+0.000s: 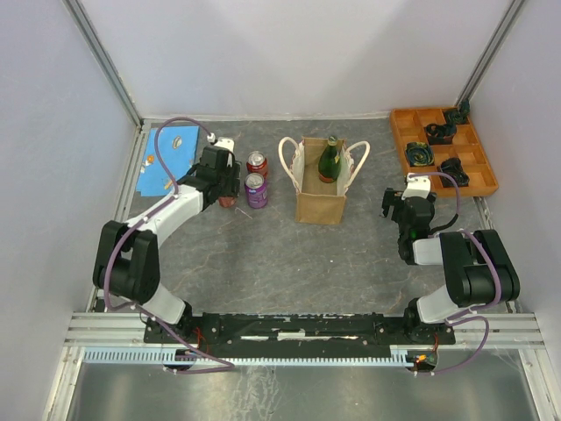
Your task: Take the beverage out of the canvas bag
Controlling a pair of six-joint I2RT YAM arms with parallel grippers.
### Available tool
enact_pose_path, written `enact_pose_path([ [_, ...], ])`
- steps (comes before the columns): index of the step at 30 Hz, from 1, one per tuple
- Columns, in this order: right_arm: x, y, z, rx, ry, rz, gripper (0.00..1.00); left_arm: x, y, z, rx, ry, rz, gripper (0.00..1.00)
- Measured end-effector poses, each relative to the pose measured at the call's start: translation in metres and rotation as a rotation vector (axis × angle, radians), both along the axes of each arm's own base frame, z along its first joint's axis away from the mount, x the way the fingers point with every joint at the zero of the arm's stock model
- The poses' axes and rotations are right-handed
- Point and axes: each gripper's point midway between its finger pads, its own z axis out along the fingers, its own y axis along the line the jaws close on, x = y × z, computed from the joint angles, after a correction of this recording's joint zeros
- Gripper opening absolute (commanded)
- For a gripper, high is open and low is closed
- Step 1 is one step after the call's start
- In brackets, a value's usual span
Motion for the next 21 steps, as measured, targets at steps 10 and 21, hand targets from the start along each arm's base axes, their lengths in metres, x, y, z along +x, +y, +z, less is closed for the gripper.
enact_pose_path([
  [10, 0.0, 0.0, 0.0, 0.0, 0.0, 0.0, 0.99, 0.001, -0.002, -0.028, 0.013, 0.062, -0.007, 0.3],
  [21, 0.0, 0.0, 0.0, 0.0, 0.0, 0.0, 0.99, 0.01, -0.006, -0.026, -0.004, 0.045, -0.003, 0.99],
])
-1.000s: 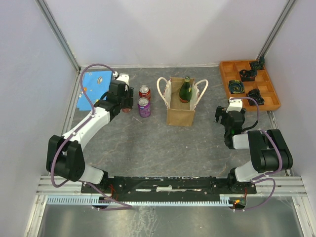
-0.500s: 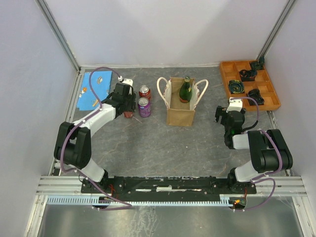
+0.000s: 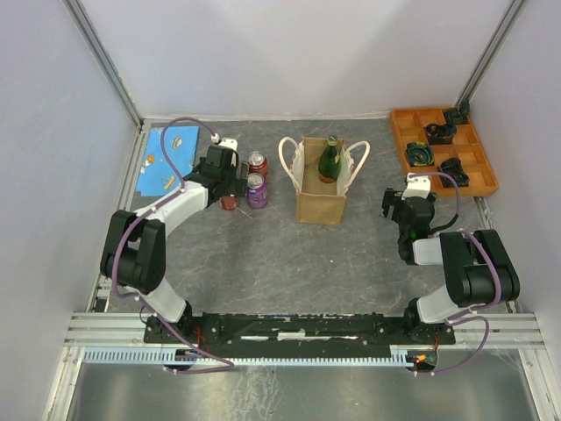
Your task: Take the beverage out of the canvas bag
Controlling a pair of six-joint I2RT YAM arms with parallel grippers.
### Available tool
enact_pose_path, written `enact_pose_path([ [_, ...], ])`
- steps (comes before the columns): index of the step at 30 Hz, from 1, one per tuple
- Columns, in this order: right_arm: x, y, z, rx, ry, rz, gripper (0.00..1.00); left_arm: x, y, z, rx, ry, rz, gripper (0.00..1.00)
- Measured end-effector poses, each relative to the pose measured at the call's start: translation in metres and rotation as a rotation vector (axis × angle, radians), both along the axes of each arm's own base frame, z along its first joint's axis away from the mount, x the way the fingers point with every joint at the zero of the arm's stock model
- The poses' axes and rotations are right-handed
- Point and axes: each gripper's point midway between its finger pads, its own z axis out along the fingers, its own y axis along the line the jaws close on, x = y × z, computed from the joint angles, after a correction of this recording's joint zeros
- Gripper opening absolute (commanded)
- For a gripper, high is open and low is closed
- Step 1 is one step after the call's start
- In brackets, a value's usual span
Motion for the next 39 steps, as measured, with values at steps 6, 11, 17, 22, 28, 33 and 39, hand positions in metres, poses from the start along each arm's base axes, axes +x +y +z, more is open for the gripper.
enact_pose_path([
  [6, 0.0, 0.0, 0.0, 0.0, 0.0, 0.0, 0.99, 0.01, -0.003, 0.017, -0.015, -0.039, 0.002, 0.99],
  [11, 0.0, 0.0, 0.0, 0.0, 0.0, 0.0, 0.99, 0.017, -0.007, 0.061, -0.048, -0.125, -0.002, 0.95],
  [17, 0.0, 0.0, 0.0, 0.0, 0.0, 0.0, 0.99, 0.034, -0.034, 0.169, -0.199, -0.355, -0.102, 0.84],
  [22, 0.0, 0.0, 0.0, 0.0, 0.0, 0.0, 0.99, 0.039, -0.088, 0.241, -0.332, -0.515, -0.285, 0.77],
  [28, 0.0, 0.0, 0.0, 0.0, 0.0, 0.0, 0.99, 0.031, -0.191, 0.248, -0.435, -0.53, -0.569, 0.6],
  [33, 0.0, 0.0, 0.0, 0.0, 0.0, 0.0, 0.99, 0.026, -0.252, 0.201, -0.514, -0.447, -0.774, 0.33],
  [39, 0.0, 0.0, 0.0, 0.0, 0.0, 0.0, 0.99, 0.038, -0.277, 0.174, -0.56, -0.425, -0.854, 0.4],
])
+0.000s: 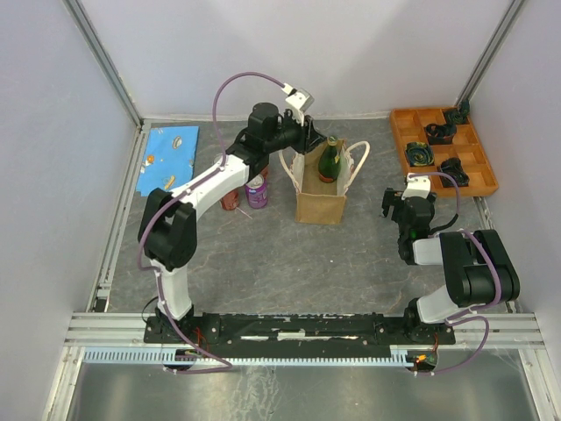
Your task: Take the beverage out of the canvas bag
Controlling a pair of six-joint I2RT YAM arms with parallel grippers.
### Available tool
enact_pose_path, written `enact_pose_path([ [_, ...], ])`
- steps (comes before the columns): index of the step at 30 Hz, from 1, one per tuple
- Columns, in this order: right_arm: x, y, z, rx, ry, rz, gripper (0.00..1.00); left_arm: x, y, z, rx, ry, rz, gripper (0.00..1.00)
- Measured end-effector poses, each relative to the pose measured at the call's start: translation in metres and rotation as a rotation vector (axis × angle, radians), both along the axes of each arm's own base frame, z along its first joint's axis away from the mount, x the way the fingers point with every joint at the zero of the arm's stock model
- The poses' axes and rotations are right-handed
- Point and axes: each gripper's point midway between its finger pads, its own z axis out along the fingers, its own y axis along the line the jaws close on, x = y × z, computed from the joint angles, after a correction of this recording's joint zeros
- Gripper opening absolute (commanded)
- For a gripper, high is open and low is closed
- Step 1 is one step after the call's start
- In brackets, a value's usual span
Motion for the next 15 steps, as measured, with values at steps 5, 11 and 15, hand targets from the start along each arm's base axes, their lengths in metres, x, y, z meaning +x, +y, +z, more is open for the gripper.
enact_pose_path([
  [5, 0.0, 0.0, 0.0, 0.0, 0.0, 0.0, 0.99, 0.004, -0.016, 0.006, -0.014, -0.047, -0.026, 0.49],
  [11, 0.0, 0.0, 0.0, 0.0, 0.0, 0.0, 0.99, 0.006, -0.036, 0.002, -0.027, -0.109, -0.058, 0.58],
  [15, 0.0, 0.0, 0.0, 0.0, 0.0, 0.0, 0.99, 0.013, -0.045, -0.021, -0.001, -0.131, -0.063, 0.58],
])
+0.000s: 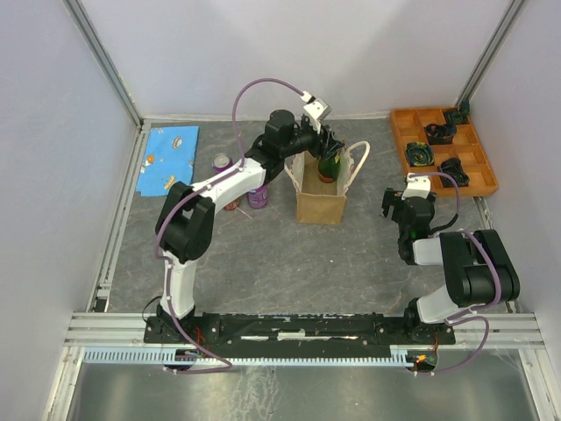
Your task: Take the beverage out of the canvas bag
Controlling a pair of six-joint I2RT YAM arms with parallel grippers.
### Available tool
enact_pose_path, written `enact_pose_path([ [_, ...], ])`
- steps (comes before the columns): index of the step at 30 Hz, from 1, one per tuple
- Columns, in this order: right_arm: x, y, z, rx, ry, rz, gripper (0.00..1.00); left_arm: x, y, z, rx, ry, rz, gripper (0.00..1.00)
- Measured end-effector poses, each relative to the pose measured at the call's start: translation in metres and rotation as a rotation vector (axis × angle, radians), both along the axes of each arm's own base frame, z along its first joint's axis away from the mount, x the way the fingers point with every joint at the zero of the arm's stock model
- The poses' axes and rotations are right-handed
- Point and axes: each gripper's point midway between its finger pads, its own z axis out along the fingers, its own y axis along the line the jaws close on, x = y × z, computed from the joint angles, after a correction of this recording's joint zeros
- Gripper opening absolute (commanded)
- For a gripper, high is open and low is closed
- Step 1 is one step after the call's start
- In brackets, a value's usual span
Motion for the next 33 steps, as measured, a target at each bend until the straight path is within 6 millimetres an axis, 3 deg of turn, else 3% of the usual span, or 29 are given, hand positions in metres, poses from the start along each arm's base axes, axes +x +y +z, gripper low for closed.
enact_pose_path([
  [4, 0.0, 0.0, 0.0, 0.0, 0.0, 0.0, 0.99, 0.009, -0.005, -0.023, 0.036, -0.016, 0.016, 0.58],
  [11, 0.0, 0.0, 0.0, 0.0, 0.0, 0.0, 0.99, 0.03, -0.012, -0.019, 0.017, -0.088, 0.053, 0.58],
  [21, 0.0, 0.0, 0.0, 0.0, 0.0, 0.0, 0.99, 0.044, -0.013, -0.045, 0.041, -0.087, 0.091, 0.57],
  [28, 0.0, 0.0, 0.0, 0.0, 0.0, 0.0, 0.99, 0.048, -0.012, -0.044, 0.036, -0.096, 0.11, 0.47],
  [31, 0.0, 0.0, 0.0, 0.0, 0.0, 0.0, 0.99, 0.052, -0.014, -0.045, 0.026, -0.106, 0.111, 0.35],
  [33, 0.0, 0.0, 0.0, 0.0, 0.0, 0.0, 0.99, 0.054, -0.016, -0.047, 0.018, -0.113, 0.111, 0.18],
])
